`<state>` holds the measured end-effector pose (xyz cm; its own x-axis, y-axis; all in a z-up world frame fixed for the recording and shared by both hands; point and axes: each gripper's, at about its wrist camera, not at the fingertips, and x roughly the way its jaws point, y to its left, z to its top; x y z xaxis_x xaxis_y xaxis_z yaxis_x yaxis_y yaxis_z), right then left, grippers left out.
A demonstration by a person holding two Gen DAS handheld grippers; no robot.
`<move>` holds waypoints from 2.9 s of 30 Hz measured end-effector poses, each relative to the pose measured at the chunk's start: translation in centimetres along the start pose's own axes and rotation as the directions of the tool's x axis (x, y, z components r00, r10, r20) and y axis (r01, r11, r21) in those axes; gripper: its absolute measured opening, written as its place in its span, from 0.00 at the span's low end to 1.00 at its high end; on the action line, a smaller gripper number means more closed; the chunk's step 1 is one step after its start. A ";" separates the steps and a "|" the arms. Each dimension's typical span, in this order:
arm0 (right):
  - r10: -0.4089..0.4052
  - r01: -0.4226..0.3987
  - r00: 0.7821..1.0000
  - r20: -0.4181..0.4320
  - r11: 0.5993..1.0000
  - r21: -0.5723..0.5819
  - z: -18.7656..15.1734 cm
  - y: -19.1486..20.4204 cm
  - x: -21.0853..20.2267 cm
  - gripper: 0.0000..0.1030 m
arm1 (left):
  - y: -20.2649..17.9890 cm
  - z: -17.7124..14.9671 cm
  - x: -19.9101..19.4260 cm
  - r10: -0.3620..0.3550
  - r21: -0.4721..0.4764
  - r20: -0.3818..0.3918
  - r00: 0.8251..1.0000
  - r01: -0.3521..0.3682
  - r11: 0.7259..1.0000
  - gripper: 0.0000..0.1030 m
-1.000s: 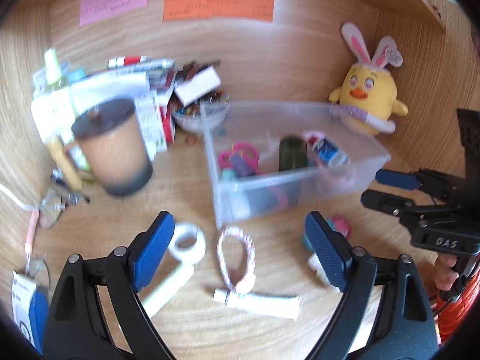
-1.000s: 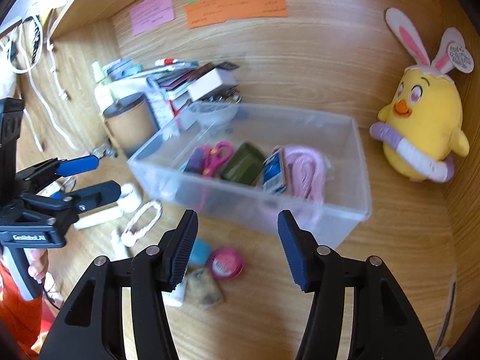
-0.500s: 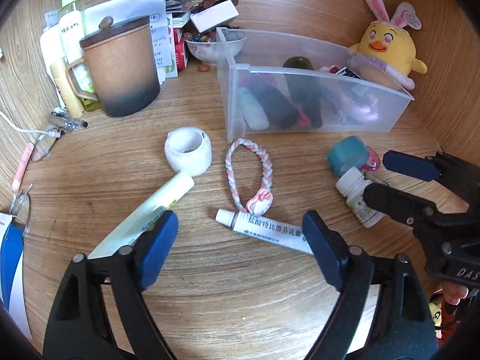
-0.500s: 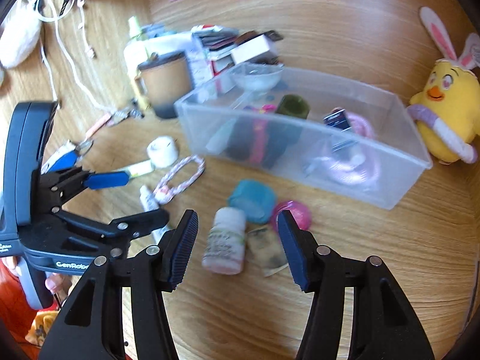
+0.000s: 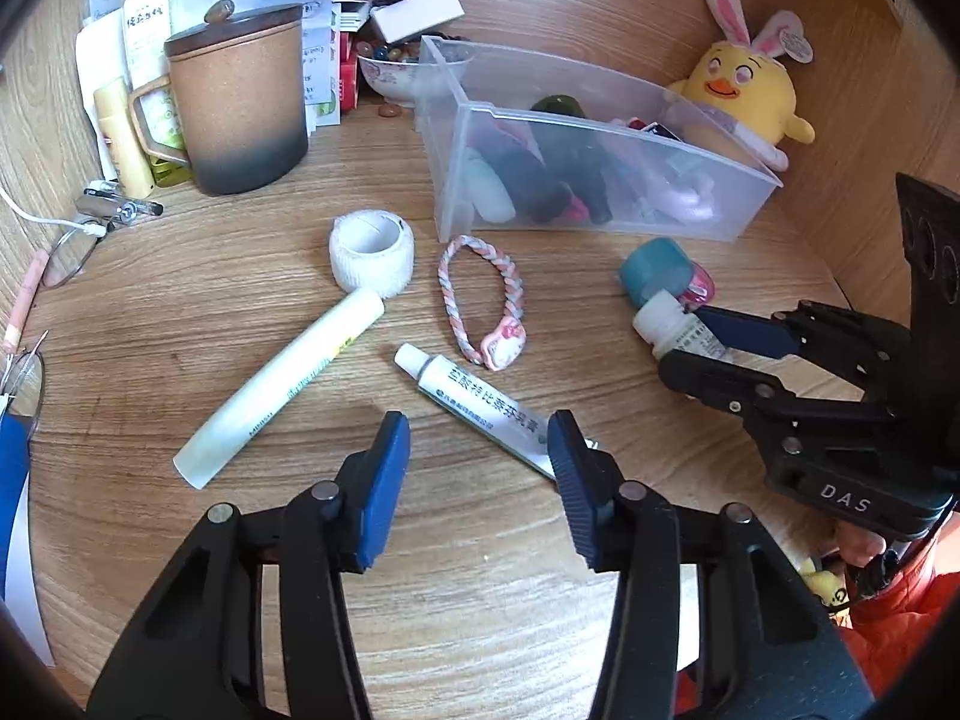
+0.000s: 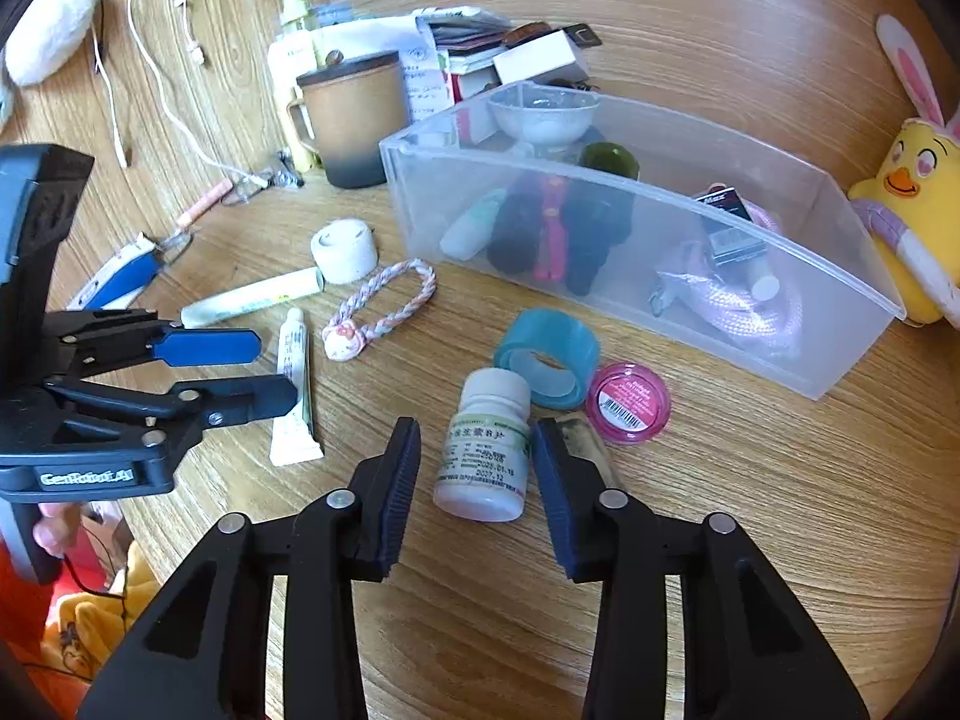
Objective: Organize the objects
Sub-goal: 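Grasp the white pill bottle with the right gripper while the left grasps the ointment tube, then lower the pill bottle with the right gripper while the left lowers the ointment tube into the box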
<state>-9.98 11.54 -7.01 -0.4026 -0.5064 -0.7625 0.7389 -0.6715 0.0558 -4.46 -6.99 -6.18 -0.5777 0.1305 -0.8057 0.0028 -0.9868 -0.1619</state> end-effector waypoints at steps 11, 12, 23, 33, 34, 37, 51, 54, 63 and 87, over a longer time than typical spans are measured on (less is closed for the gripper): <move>-0.011 0.010 1.000 -0.015 1.000 -0.018 -0.2 0.3 0.2 0.26 | -0.3 1.3 1.2 -0.001 -0.066 0.003 1.000 0.001 0.998 0.42; -0.009 0.009 1.000 -0.011 1.000 -0.015 -0.2 0.3 0.1 0.26 | -0.4 1.2 1.2 0.020 -0.055 0.009 1.000 -0.020 0.998 0.36; -0.002 0.000 0.999 0.046 0.999 0.041 -0.2 -1.0 -1.6 0.26 | -1.0 0.6 0.2 0.043 -0.005 0.036 0.998 -0.042 0.999 0.16; -0.052 0.042 0.990 0.131 0.996 0.073 1.4 -2.8 -4.3 0.26 | -3.4 3.2 -2.5 0.012 0.050 0.166 0.986 -0.021 0.999 0.16; -0.063 0.052 0.988 0.144 0.996 0.075 1.7 -2.9 -4.7 0.26 | -3.6 3.5 -2.7 0.011 0.056 0.178 0.984 -0.021 0.998 0.16; -0.083 0.068 0.980 0.182 0.994 0.086 2.6 -3.6 -5.7 0.26 | -4.0 4.7 -3.1 0.003 0.066 0.208 0.978 -0.017 0.998 0.16; -0.166 0.129 0.954 0.250 0.979 0.158 6.5 -7.5 -6.7 0.26 | -4.2 10.6 -1.6 -0.003 0.073 0.242 0.970 -0.015 0.997 0.16; -0.176 0.141 0.957 0.232 0.977 0.158 7.3 -7.9 -5.5 0.26 | -4.0 11.3 -0.5 -0.003 0.068 0.217 0.976 -0.012 0.998 0.16; -0.124 0.102 0.983 0.134 0.982 0.162 9.3 -8.4 -0.5 0.26 | -3.5 13.2 1.9 -0.025 0.062 0.153 0.988 0.016 0.998 0.16; -0.109 0.097 0.980 0.167 0.992 0.078 8.5 -5.9 -2.3 0.43 | -3.0 11.7 -2.6 0.028 0.089 0.265 0.964 -0.053 0.995 0.61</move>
<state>-18.03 12.07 -0.09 -0.5655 -0.5133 -0.6455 0.6519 -0.7577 0.0314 -12.53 -5.47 3.10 -0.7732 0.0731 -0.6299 -0.0392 -0.9969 -0.0676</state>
